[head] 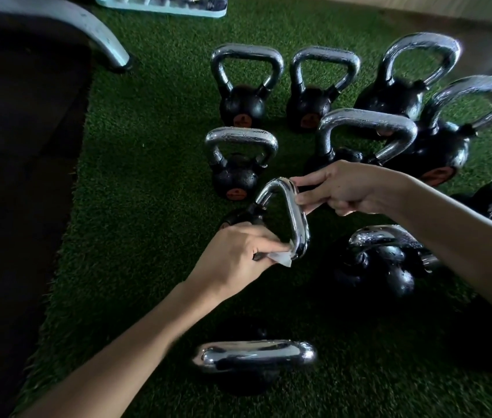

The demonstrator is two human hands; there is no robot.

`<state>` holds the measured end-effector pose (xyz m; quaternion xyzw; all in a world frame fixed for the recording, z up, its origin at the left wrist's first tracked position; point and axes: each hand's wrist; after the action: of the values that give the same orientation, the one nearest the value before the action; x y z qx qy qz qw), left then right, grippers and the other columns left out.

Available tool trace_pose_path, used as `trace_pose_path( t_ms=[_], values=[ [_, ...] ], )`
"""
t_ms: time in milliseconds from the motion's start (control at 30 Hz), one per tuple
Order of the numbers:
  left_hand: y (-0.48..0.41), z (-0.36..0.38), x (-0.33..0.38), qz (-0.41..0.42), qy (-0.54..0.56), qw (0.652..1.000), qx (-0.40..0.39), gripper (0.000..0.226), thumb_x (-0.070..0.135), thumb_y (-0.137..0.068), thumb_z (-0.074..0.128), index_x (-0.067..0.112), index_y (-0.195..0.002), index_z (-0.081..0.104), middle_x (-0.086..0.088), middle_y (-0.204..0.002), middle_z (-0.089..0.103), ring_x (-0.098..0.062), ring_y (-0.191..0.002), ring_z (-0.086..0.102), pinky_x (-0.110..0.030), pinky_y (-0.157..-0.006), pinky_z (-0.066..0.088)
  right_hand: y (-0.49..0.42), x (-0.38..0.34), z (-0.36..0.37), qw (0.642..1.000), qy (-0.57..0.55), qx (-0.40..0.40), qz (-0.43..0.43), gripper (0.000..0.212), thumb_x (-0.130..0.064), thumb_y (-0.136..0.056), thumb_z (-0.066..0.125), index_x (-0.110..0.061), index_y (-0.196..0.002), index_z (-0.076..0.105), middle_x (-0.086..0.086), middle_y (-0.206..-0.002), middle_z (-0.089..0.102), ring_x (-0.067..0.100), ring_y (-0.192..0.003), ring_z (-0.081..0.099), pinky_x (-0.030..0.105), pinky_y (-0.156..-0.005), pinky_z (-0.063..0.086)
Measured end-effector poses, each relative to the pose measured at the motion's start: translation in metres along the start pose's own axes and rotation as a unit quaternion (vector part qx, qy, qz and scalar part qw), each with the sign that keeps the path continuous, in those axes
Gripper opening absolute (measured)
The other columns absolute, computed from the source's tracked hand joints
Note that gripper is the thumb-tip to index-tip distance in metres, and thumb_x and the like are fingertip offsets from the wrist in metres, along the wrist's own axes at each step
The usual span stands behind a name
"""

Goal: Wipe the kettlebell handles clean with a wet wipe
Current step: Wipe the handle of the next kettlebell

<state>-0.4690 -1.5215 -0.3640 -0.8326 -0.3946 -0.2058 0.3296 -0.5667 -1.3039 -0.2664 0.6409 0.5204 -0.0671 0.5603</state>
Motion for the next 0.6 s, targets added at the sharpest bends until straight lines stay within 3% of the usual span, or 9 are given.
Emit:
trace_pose_path(
  t_ms=[167, 300, 400, 533, 600],
  values=[
    [0.015, -0.018, -0.020, -0.023, -0.053, 0.998, -0.013, 0.024, 0.032, -0.086, 0.068, 0.029, -0.108, 0.079, 0.017, -0.105, 0.074, -0.003, -0.090, 0.066, -0.029, -0.077, 0.058, 0.007, -0.016, 0.011, 0.999, 0.033, 0.008, 0.002, 0.038, -0.013, -0.084, 0.080, -0.027, -0.119, 0.073, 0.014, -0.088, 0.079, 0.005, -0.033, 0.028, 0.017, -0.041, 0.031],
    [0.027, -0.050, -0.029, -0.131, 0.064, 0.980, 0.132, 0.027, 0.028, -0.082, 0.080, 0.017, -0.108, 0.079, 0.011, -0.104, 0.077, 0.001, -0.094, 0.072, -0.025, -0.080, 0.060, 0.010, -0.039, 0.042, 0.997, 0.063, 0.038, -0.032, 0.034, -0.012, -0.085, 0.081, -0.019, -0.118, 0.074, 0.012, -0.085, 0.079, 0.004, -0.030, 0.029, 0.015, -0.040, 0.025],
    [0.032, -0.070, -0.033, -0.258, 0.185, 0.924, 0.214, 0.026, 0.025, -0.080, 0.081, 0.018, -0.104, 0.079, 0.010, -0.100, 0.079, -0.007, -0.096, 0.074, -0.021, -0.081, 0.057, 0.005, -0.060, 0.073, 0.993, 0.093, 0.038, -0.062, 0.031, -0.014, -0.083, 0.082, -0.015, -0.113, 0.076, 0.009, -0.081, 0.079, 0.004, -0.030, 0.030, 0.019, -0.043, 0.025],
    [0.027, -0.088, -0.018, -0.365, 0.306, 0.836, 0.272, 0.019, 0.021, -0.081, 0.080, 0.024, -0.100, 0.078, 0.016, -0.083, 0.078, 0.008, -0.076, 0.069, -0.005, -0.061, 0.044, 0.002, -0.084, 0.091, 0.987, 0.147, 0.025, -0.055, 0.033, -0.023, -0.085, 0.082, -0.012, -0.115, 0.074, 0.008, -0.089, 0.080, 0.008, -0.037, 0.030, 0.021, -0.047, 0.025],
    [0.024, -0.090, -0.015, -0.399, 0.353, 0.807, 0.254, 0.028, 0.036, -0.076, 0.079, 0.028, -0.103, 0.079, 0.004, -0.091, 0.077, -0.007, -0.086, 0.071, -0.015, -0.070, 0.046, 0.002, -0.086, 0.090, 0.975, 0.207, 0.038, -0.074, 0.036, -0.031, -0.086, 0.081, -0.014, -0.116, 0.075, 0.002, -0.087, 0.080, 0.010, -0.039, 0.034, 0.022, -0.046, 0.030]
  ],
)
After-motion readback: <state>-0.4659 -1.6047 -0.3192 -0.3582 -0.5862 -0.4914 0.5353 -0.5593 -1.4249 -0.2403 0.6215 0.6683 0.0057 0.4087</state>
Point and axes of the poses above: each hand's wrist, its own y-axis away from the middle knuckle, its own z-axis out of the palm, x = y × z
